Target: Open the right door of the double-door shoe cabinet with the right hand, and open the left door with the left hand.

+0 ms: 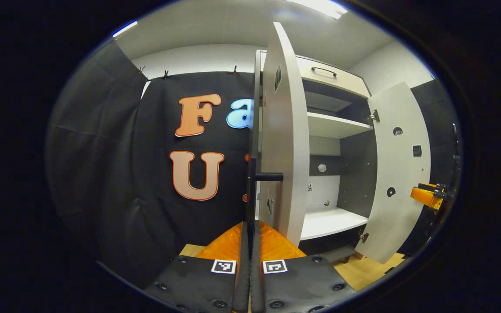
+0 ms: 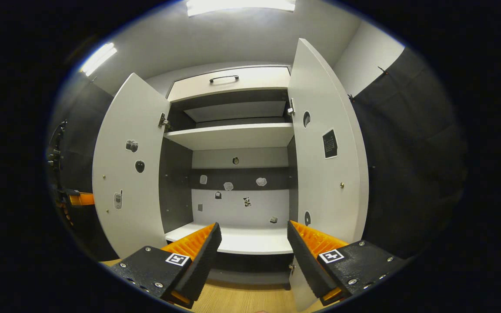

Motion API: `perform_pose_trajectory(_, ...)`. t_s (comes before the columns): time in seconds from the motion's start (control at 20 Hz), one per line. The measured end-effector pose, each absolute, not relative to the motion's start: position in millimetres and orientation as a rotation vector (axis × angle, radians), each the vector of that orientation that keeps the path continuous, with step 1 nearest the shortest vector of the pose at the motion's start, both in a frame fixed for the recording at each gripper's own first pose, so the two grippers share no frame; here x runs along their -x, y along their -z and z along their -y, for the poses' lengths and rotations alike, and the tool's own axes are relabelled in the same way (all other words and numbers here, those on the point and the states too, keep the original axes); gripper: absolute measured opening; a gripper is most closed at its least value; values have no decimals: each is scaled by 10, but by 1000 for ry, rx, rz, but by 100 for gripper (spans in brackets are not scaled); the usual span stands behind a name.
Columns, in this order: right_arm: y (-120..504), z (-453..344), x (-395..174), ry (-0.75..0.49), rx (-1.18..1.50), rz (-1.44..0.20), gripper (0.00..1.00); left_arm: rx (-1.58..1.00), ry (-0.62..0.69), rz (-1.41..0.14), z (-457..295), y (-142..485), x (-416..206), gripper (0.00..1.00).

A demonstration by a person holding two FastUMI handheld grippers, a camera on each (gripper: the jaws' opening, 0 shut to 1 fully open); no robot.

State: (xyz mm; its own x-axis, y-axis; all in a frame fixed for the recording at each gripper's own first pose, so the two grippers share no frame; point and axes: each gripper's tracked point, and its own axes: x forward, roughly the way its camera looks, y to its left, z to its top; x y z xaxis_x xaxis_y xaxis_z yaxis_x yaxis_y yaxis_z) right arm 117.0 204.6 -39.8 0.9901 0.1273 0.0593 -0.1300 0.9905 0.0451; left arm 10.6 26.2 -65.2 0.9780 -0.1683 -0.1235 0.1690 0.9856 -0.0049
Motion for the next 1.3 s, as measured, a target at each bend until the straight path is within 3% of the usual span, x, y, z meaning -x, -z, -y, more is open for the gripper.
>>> perform_pose_trajectory(0.1, 423, -2048, -1197, -129, -49, 44, 93, -3, 178, -117, -235, 612, 6, 15)
perform_pose_trajectory(0.15, 437, -2055, -1208, -132, -47, 37, 93, -15, 166, -110, -230, 585, 48, 23)
perform_pose_trajectory(0.2, 444, -2060, -1222, -133, -46, 30, 93, -34, 151, -109, -251, 565, 103, 23)
perform_pose_trajectory(0.25, 452, -2063, -1230, -133, -48, 23, 92, -42, 148, -100, -246, 523, 151, 34)
perform_pose_trajectory(0.3, 453, -2073, -1240, -137, -49, 16, 92, -42, 140, -92, -246, 467, 196, 35)
perform_pose_trajectory(0.45, 412, -2079, -1241, -141, -50, 3, 93, -34, 127, -83, -176, 378, 297, 63)
perform_pose_trajectory(0.5, 390, -2069, -1229, -140, -48, 2, 93, -42, 119, -79, -171, 334, 319, 64)
perform_pose_trajectory(0.55, 353, -2056, -1221, -138, -47, 5, 93, -48, 116, -75, -160, 307, 352, 73)
perform_pose_trajectory(0.7, 229, -1994, -1169, -131, -39, 16, 93, -36, 130, -54, -3, 186, 399, 77)
perform_pose_trajectory(0.85, 109, -1924, -1090, -120, -29, 27, 93, -16, 128, -23, 103, 44, 412, 100)
perform_pose_trajectory(1.3, -95, -1797, -908, -103, -22, 75, 93, -51, 86, 38, 330, -245, 473, 97)
